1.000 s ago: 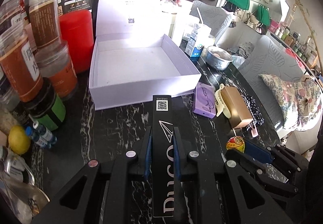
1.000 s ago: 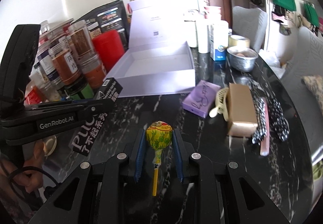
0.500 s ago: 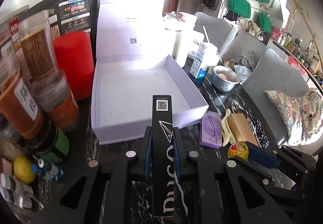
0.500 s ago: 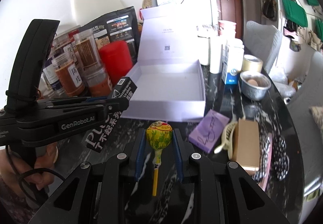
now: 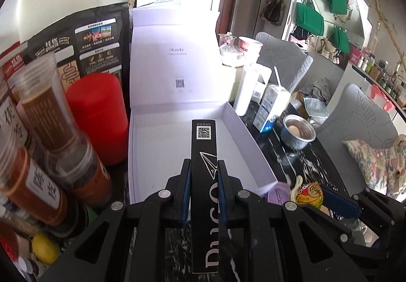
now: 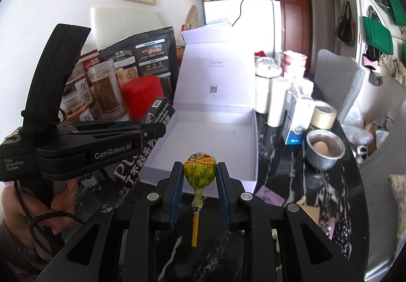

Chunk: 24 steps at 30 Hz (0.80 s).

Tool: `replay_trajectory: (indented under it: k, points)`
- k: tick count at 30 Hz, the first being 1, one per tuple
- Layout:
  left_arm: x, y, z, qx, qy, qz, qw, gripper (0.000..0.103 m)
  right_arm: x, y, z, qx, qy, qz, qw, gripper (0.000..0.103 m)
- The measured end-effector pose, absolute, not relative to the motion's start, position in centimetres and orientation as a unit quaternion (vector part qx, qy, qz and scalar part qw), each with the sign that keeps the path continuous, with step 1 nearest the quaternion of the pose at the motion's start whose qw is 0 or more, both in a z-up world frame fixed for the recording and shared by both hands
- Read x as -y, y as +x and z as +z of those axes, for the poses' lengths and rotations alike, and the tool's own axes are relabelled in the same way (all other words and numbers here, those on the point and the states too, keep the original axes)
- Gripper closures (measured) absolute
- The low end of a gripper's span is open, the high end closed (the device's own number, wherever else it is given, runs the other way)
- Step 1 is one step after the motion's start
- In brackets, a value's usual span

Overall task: Organize rigid objects
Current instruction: 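Carry the DUGO box and lollipop with both grippers into the lavender box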

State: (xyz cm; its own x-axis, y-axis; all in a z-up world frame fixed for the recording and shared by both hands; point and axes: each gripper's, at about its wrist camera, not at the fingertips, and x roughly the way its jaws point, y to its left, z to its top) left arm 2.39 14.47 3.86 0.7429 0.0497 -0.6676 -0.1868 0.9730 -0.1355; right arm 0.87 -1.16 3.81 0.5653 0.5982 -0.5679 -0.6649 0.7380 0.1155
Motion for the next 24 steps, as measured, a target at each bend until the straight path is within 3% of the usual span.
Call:
replay_trajectory:
  k: [24]
  points:
    - [-17.9, 12.0, 4.3, -0.337, -0.105, 0.111, 0.929, 0.085, -1.5, 10.7, 5.3, -0.279, -0.037, 0.344, 0.896, 0.077]
